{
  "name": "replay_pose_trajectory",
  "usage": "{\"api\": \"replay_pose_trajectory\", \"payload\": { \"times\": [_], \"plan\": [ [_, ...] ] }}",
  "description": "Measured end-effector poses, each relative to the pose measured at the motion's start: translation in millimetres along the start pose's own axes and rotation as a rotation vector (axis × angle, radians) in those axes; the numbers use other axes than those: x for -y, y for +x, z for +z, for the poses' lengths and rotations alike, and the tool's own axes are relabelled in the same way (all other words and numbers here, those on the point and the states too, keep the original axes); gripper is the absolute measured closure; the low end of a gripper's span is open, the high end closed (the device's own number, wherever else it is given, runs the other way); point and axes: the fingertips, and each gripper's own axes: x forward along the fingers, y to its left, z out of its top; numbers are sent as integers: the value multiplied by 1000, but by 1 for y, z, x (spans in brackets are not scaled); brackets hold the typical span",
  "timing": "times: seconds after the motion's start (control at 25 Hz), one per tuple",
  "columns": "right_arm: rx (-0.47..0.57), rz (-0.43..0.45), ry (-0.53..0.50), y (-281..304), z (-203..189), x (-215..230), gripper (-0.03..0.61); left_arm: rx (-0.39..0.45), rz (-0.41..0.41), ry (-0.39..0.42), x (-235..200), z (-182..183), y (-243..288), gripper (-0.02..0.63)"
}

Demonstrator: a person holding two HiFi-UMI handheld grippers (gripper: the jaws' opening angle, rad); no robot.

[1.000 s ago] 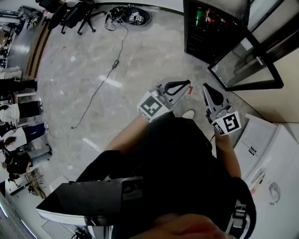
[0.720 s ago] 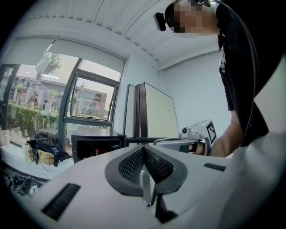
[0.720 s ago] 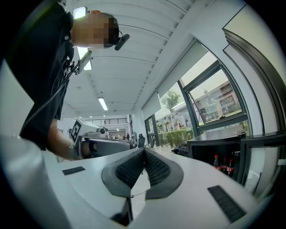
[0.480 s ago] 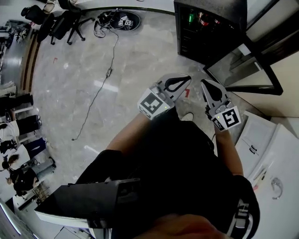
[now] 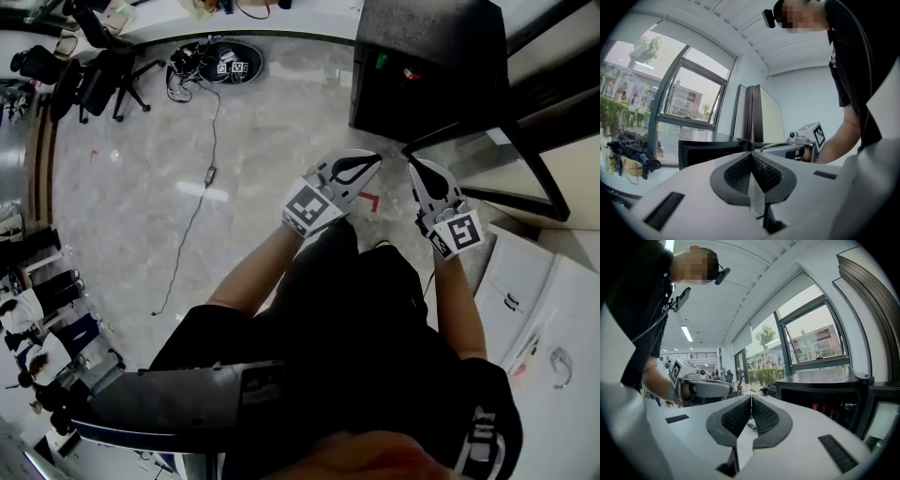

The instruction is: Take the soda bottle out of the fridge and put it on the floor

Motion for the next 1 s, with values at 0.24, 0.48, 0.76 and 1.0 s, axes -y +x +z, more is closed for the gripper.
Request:
{"api": "replay_pose_trajectory", "payload": {
  "times": [0.24,0.48,0.76,1.0],
  "plan": [
    [-6,-95,-12,30,-17,56,565,-2,8,-22,-44,-14,31,609],
    [8,-104,-26,49,-43,111,565,-10,73,-36,-77,-33,69,609],
    [16,-123,-23,94,-98,180,565,4,151,-48,-126,-88,120,609],
    [11,-201,-20,117,-154,216,545,-21,184,-17,-147,-150,146,609]
  ]
}}
